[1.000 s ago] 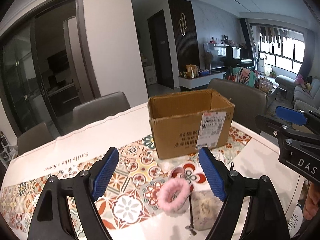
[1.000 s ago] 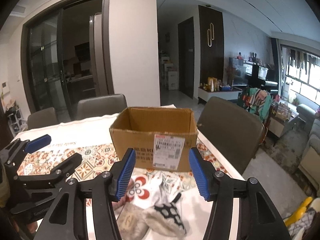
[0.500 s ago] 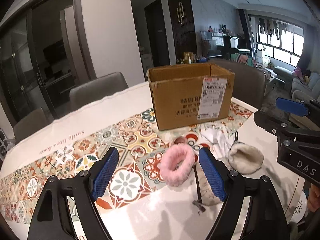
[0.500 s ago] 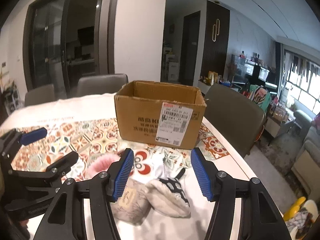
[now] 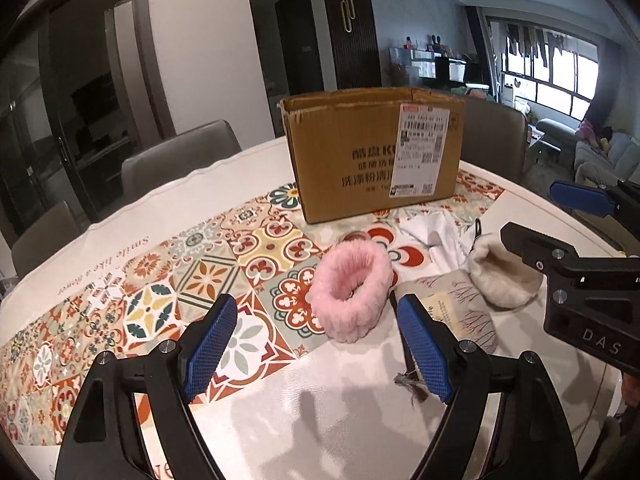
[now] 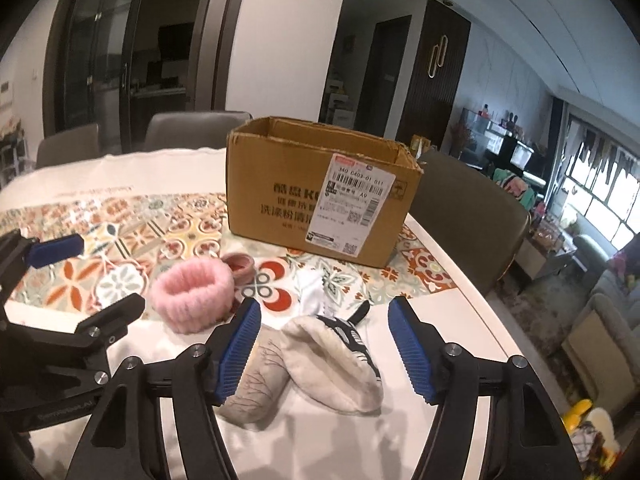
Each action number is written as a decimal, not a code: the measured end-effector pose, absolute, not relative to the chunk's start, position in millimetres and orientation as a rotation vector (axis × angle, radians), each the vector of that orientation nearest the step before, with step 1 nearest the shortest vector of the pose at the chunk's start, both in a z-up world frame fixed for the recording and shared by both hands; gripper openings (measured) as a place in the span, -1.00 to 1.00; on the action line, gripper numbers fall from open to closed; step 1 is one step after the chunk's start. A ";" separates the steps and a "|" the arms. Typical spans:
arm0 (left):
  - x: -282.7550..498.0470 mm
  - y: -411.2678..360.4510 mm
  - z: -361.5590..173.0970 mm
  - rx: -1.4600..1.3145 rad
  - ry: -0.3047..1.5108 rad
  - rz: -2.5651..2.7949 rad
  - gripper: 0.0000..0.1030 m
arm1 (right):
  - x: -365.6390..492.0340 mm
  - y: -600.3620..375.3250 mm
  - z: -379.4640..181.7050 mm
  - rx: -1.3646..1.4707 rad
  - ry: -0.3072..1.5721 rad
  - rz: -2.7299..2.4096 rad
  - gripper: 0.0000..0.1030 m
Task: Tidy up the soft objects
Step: 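Grasp the cream fuzzy slipper with the right gripper while the left grasps the pink hair band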
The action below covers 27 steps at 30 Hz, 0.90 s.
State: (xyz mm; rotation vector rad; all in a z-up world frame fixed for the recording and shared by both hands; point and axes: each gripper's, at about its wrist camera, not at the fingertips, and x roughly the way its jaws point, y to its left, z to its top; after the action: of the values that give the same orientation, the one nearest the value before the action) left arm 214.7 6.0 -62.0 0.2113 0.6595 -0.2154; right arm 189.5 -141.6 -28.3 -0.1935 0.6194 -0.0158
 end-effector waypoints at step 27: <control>270.8 -6.7 -116.0 0.203 0.794 -0.349 0.57 | 229.4 -130.2 -84.5 -0.291 0.738 -0.045 0.30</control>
State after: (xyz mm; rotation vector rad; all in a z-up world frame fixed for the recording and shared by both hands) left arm 270.8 -6.7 -116.0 0.2028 0.7940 -0.3493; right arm 229.4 -130.2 -84.5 -0.2912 0.7377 -0.0453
